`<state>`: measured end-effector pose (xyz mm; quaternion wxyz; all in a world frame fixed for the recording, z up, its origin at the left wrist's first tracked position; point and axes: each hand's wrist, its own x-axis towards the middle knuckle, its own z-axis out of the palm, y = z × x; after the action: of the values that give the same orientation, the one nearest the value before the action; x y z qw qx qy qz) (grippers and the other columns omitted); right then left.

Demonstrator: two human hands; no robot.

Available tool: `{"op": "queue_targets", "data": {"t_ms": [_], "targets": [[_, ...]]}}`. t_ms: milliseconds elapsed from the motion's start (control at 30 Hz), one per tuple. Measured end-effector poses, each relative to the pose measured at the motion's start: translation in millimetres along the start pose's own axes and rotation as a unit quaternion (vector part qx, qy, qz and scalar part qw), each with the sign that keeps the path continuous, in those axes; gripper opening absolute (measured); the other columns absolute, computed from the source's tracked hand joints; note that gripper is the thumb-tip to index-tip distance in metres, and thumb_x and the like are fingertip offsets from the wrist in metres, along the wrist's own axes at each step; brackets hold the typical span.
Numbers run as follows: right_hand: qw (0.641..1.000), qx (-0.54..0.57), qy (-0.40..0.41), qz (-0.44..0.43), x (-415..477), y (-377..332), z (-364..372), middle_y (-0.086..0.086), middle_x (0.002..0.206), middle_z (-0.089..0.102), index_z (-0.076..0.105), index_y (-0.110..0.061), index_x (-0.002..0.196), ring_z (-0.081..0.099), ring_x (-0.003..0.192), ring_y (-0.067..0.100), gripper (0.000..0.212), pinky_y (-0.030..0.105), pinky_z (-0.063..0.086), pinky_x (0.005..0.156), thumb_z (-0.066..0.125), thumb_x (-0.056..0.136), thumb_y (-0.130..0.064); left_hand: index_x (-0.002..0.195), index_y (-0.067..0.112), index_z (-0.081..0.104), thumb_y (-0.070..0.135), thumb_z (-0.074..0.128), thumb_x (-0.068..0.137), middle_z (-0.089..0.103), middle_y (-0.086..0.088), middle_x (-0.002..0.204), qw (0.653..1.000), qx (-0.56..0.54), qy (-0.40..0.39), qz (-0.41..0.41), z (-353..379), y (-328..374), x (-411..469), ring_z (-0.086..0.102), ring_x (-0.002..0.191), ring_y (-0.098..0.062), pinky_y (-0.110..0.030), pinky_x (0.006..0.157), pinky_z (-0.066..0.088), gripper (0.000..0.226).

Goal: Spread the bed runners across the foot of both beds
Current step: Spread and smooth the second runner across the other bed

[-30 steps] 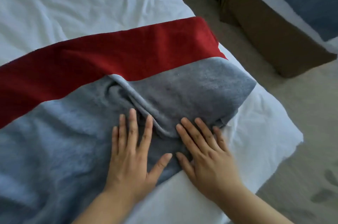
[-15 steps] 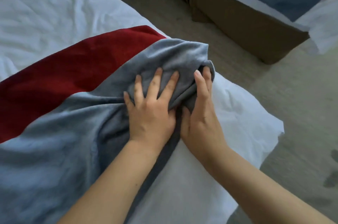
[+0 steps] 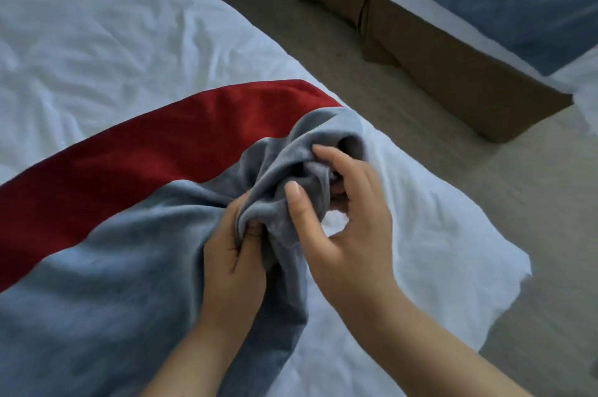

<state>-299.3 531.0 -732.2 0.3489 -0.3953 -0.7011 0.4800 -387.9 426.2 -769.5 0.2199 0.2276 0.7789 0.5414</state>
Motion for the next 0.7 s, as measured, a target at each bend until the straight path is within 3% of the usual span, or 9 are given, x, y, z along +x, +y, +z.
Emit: {"op": "queue_targets", "data": {"t_ms": [67,133,233,333,400,467,567,633,700], "targets": [[0.998,-0.054,-0.027,-0.009,0.2,-6.7,11.3,-0.007,0.124,0.058,0.063,-0.025,0.127,0.052,0.124,0.022,0.036,0.038,0.048,0.100,0.070,0.093,-0.029,0.123,0.037,0.066,0.021,0.050,0.108,0.075,0.011,0.109,1.000,-0.005,0.000,-0.013,-7.8,-2.0,-3.1,0.071,0.102,-0.007,-0.015,0.081,0.054,0.027],[0.995,-0.080,-0.047,-0.038,-0.8,-12.6,24.1,-0.006,0.124,0.059,0.068,-0.022,0.117,0.049,0.125,0.021,0.020,0.037,0.043,0.104,0.064,0.097,-0.021,0.120,0.027,0.066,0.024,0.048,0.108,0.074,0.004,0.099,0.999,-0.029,-0.010,-0.031,-16.2,-7.3,-6.0,0.071,0.091,-0.014,-0.028,0.079,0.057,0.022],[0.986,-0.088,-0.100,-0.100,-9.2,-22.7,51.7,-0.001,0.110,0.066,0.071,-0.012,0.100,0.054,0.115,0.022,0.015,0.031,0.043,0.098,0.057,0.096,-0.014,0.114,0.021,0.064,0.012,0.048,0.107,0.070,0.001,0.092,0.999,-0.039,-0.006,-0.031,-34.5,-14.4,-13.1,0.069,0.084,-0.019,-0.032,0.072,0.056,0.019],[0.971,-0.087,-0.178,-0.136,-27.7,-33.6,82.7,0.001,0.090,0.064,0.068,-0.011,0.095,0.056,0.095,0.020,0.017,0.031,0.046,0.079,0.061,0.085,0.001,0.135,0.013,0.055,0.006,0.043,0.107,0.067,-0.010,0.116,0.989,-0.143,-0.004,-0.041,-54.3,-12.2,-28.4,0.066,0.110,-0.032,-0.040,0.090,0.056,0.031],[0.955,-0.089,-0.231,-0.160,-41.6,-31.0,95.1,0.003,0.087,0.063,0.069,-0.010,0.091,0.057,0.087,0.020,0.023,0.034,0.047,0.073,0.067,0.076,0.008,0.148,0.030,0.049,0.007,0.039,0.100,0.061,-0.003,0.141,0.973,-0.217,0.066,-0.048,-71.1,-3.3,-35.8,0.056,0.133,-0.024,-0.041,0.110,0.047,0.054],[0.931,-0.112,-0.298,-0.179,-60.0,-25.6,99.4,0.006,0.087,0.066,0.071,-0.009,0.091,0.059,0.086,0.024,0.019,0.038,0.049,0.073,0.071,0.077,0.004,0.149,0.046,0.042,0.014,0.040,0.097,0.045,0.004,0.158,0.985,-0.125,0.114,0.021,-90.8,9.2,-34.0,0.039,0.148,-0.016,-0.043,0.122,0.033,0.060],[0.916,-0.166,-0.306,-0.200,-90.5,-20.0,96.4,0.010,0.095,0.074,0.074,-0.011,0.101,0.068,0.090,0.023,0.024,0.033,0.056,0.079,0.058,0.084,-0.007,0.156,0.038,0.032,0.044,0.057,0.095,0.025,0.002,0.168,0.966,0.168,0.021,0.195,-108.1,26.9,-16.0,0.021,0.156,-0.017,-0.042,0.126,0.022,0.066],[0.904,-0.189,-0.315,-0.219,-108.7,-15.7,85.5,0.005,0.093,0.076,0.078,-0.012,0.097,0.071,0.085,0.019,0.034,0.025,0.056,0.072,0.049,0.079,-0.009,0.156,0.044,0.033,0.056,0.067,0.084,0.023,0.006,0.168,0.912,0.339,-0.075,0.219,-104.9,32.6,-1.0,0.019,0.156,-0.021,-0.055,0.122,0.025,0.081],[0.896,-0.145,-0.359,-0.216,-121.4,-9.1,67.9,0.001,0.102,0.074,0.078,-0.016,0.098,0.068,0.101,0.019,0.032,0.026,0.055,0.083,0.056,0.080,-0.001,0.154,0.048,0.037,0.039,0.069,0.084,0.029,0.007,0.167,0.892,0.398,-0.124,0.174,-95.0,32.8,6.6,0.026,0.154,-0.027,-0.061,0.117,0.030,0.078]]}}
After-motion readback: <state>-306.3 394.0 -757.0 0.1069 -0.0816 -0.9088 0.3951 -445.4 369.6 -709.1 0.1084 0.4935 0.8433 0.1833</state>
